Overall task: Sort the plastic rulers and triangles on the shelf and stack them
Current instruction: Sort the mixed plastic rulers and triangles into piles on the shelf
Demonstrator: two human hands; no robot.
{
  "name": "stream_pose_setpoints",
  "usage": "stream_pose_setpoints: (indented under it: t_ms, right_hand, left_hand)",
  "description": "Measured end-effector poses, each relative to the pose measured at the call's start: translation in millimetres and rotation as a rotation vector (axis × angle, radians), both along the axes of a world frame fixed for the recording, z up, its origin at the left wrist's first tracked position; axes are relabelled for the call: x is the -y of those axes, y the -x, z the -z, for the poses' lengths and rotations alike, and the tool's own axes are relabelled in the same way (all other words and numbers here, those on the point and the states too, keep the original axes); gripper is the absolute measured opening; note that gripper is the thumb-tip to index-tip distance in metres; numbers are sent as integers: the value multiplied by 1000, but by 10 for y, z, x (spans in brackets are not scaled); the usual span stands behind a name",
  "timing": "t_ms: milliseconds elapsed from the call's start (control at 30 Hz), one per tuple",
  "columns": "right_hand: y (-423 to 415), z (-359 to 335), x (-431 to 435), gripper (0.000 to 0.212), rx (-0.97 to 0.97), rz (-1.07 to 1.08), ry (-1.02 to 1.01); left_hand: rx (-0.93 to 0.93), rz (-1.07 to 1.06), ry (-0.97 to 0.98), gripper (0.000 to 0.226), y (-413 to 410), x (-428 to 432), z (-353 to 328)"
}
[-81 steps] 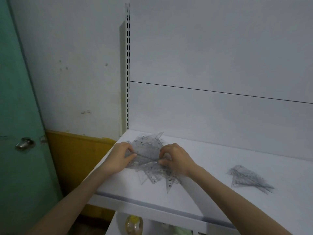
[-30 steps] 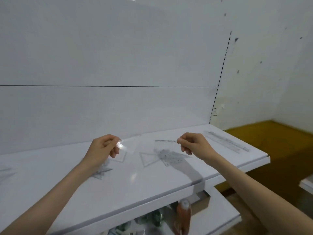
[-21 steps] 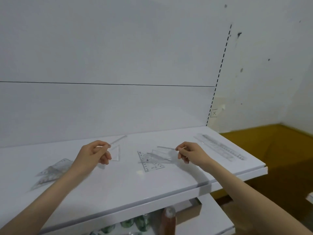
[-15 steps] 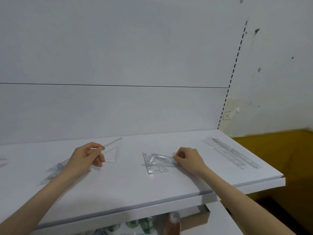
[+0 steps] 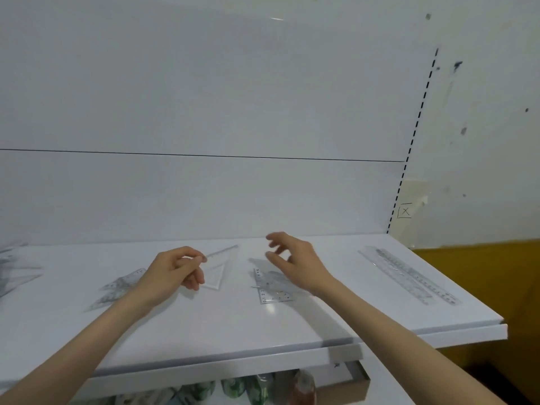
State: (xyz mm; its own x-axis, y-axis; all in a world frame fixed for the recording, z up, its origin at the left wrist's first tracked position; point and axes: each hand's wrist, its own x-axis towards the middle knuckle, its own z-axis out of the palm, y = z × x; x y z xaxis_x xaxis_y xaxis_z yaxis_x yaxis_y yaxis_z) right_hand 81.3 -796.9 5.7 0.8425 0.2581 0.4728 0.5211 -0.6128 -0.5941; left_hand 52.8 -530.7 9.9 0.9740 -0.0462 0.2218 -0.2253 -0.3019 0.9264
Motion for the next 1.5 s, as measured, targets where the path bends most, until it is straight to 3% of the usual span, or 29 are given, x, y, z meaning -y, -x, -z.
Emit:
stream_pose_setpoints:
  t_ms: [100, 233, 400, 567, 700, 933, 1133, 1500]
  right_hand:
    - [26, -182, -390, 44, -72, -143, 85]
    - [0, -258, -840, 19, -77, -217, 108]
    - [-18, -254, -1381, 15, -151, -306, 162]
    - [-197, -159, -1910, 21, -272, -189, 160]
    - [-368, -34, -2241, 25, -370, -46, 180]
    - [-482, 261, -2479, 13, -287, 186, 388]
    - [-497, 315, -2453, 18, -210, 249, 293]
    - [-283, -30, -2948, 29, -31, 106, 260]
  left_hand:
    - [-7, 26, -10, 16, 84, -84, -73]
    - [-18, 15, -11, 16, 226, -375, -151]
    - [34, -48, -78, 15, 410, -974, -154]
    - [67, -175, -303, 18, 481, -1807, -40]
    - [100, -228, -700, 17, 540, -2403, 84]
    - [135, -213, -902, 12, 497, -2857, 166]
    - [207, -151, -960, 15, 333, -2864, 179]
    - [226, -125, -1034, 14, 285, -3538, 21]
